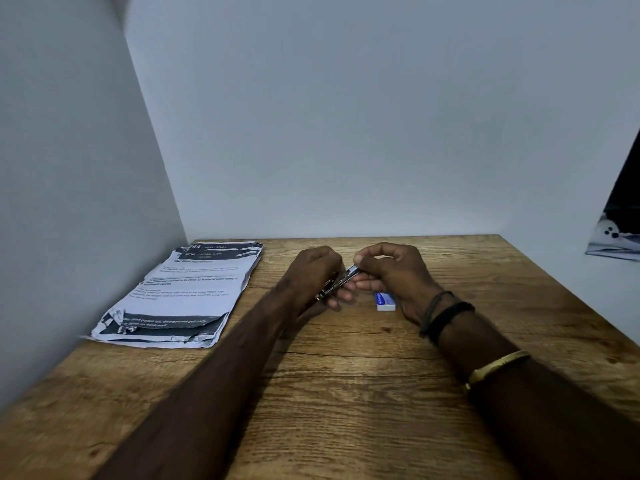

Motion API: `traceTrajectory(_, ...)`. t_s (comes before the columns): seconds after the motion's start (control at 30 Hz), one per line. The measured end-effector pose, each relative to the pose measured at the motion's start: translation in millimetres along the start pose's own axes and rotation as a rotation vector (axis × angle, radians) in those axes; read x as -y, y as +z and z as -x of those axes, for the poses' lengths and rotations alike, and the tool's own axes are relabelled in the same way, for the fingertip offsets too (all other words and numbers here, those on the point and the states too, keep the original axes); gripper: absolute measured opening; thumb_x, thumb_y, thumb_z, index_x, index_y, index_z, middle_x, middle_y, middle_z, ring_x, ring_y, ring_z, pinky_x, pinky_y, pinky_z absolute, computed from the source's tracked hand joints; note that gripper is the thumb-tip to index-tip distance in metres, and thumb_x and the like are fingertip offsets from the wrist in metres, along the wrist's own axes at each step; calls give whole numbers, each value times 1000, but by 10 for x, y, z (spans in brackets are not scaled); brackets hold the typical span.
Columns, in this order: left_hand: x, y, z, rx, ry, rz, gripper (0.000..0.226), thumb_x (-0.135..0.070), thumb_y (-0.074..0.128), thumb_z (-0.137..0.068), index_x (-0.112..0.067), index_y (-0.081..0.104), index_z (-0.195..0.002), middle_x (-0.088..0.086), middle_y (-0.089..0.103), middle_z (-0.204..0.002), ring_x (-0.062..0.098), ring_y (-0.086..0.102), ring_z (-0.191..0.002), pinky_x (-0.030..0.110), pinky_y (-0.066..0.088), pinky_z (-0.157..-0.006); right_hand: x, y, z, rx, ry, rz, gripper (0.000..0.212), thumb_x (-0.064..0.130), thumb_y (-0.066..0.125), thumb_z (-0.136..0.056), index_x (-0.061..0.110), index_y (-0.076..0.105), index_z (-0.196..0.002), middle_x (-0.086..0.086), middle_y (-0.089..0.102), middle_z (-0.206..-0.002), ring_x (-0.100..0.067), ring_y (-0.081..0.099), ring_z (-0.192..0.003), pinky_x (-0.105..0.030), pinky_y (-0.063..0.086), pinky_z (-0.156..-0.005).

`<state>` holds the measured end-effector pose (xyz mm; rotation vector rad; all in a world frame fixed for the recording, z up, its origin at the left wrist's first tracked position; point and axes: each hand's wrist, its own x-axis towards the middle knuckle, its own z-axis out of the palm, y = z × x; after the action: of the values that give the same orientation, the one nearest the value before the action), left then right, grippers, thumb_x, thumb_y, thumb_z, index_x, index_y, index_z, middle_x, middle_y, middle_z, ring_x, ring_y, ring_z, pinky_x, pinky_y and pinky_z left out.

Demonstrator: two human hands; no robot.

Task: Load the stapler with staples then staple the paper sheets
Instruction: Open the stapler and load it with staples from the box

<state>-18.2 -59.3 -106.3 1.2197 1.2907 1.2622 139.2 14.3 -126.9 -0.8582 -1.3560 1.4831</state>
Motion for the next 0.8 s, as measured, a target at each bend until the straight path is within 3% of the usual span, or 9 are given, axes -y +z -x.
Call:
traceTrajectory(0.13, -29, 9, -11, 14, -40, 33, 19, -9, 39, -93, -3, 55, -83, 26, 74, -80, 31, 74, -62, 27, 56, -49, 9, -8, -7, -50, 4, -15, 5, 4, 79, -83, 1, 76, -86, -22, 75, -76, -38, 77, -70, -32, 63, -61)
traceTrajectory(0.33, 23, -25, -46, 8, 55, 19, 18, -6, 51, -96, 0, 57, -80, 37, 71, -98, 37, 75, -73, 31, 60, -51, 30, -34, -6, -132, 13, -37, 4, 4, 78, -84, 2, 76, -87, -16, 77, -74, -26, 76, -64, -31, 63, -60)
traceTrajectory(0.43, 69, -65, -55, 7, 87, -117, 15, -11, 59, -97, -6, 57, -83, 30, 73, -100, 31, 77, -72, 27, 54, -45, 34, -34, 1, -160, 13, -38, 4, 3, 77, -86, 1, 75, -88, -14, 77, -72, -24, 76, -63, -31, 63, -59)
traceTrajectory(0.57, 120, -131, -55, -9, 199, -450, 20, -9, 81, -83, -4, 65, -95, 12, 71, -84, 21, 72, -64, 26, 53, -48, 28, -63, -3, -214, 10, -32, 2, 1, 76, -86, 2, 73, -86, -13, 76, -71, -24, 76, -61, -31, 63, -58)
traceTrajectory(0.67, 150, -136, -67, -44, 280, -565, 18, -1, 78, -83, -4, 66, -97, 15, 70, -89, 29, 72, -64, 39, 60, -56, 19, -61, -17, -195, 34, -7, 3, -1, 73, -88, 1, 72, -86, -17, 75, -79, -25, 76, -66, -34, 64, -63)
traceTrajectory(0.8, 176, -144, -88, -95, 398, -577, 14, -5, 80, -83, -7, 67, -89, 14, 73, -83, 32, 75, -64, 34, 59, -50, 40, -36, -38, -202, 28, -17, 5, -3, 69, -88, 1, 71, -89, -19, 74, -85, -22, 75, -65, -31, 63, -61)
